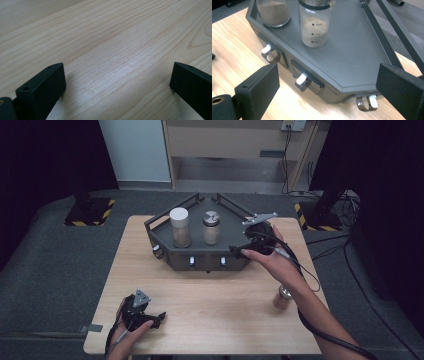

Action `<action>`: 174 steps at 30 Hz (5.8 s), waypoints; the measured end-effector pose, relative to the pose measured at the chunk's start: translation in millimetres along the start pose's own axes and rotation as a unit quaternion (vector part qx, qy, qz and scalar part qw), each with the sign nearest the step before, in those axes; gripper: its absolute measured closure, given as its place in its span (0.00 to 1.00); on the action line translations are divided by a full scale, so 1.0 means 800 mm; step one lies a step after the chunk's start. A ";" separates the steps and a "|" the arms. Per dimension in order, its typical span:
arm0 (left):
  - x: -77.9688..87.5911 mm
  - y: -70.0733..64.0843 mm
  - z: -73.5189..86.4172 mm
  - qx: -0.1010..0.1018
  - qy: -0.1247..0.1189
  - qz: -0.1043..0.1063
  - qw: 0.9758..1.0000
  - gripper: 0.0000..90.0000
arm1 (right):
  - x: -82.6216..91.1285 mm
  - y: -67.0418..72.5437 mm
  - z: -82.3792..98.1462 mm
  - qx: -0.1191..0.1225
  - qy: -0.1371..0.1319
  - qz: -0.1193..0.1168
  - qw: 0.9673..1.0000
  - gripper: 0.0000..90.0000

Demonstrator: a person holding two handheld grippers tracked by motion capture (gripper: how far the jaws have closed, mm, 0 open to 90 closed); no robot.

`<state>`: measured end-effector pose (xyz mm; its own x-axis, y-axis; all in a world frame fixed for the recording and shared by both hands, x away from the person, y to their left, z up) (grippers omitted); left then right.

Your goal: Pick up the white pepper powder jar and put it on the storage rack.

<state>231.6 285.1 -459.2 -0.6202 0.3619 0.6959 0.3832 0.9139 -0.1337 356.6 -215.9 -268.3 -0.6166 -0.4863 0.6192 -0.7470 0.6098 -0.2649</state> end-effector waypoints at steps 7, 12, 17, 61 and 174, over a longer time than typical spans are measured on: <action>0.000 0.000 0.000 0.000 0.000 0.000 1.000 0.00 | 0.013 -0.002 0.018 -0.001 -0.003 0.001 1.000 0.05; 0.000 0.000 0.000 0.000 0.000 0.000 1.000 0.00 | 0.020 -0.003 0.028 -0.005 -0.001 0.004 1.000 0.05; 0.000 0.000 0.000 0.000 0.000 0.000 1.000 0.00 | 0.028 -0.004 0.040 -0.008 -0.002 0.006 1.000 0.05; 0.000 0.000 0.000 0.000 0.000 0.000 1.000 0.00 | 0.064 -0.011 0.130 -0.051 -0.001 0.019 0.999 0.04; 0.000 0.000 0.000 0.000 0.000 0.000 1.000 0.00 | 0.062 0.017 0.270 -0.111 0.014 0.004 0.994 0.04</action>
<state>231.6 285.1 -459.3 -0.6201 0.3623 0.6958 0.3836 0.9137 -0.1340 262.4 -366.7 -400.8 -0.6122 -0.4649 0.6396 -0.6671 0.7379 -0.1023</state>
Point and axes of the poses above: each handheld gripper's, and its own axes: x roughly backward along the jaws, z roughly out of its underside, y roughly to its left, the point moved 1 cm from there along -x, roughly forward along the jaws, and after that the axes turned 14 degrees about x, right-handed, at the moved point
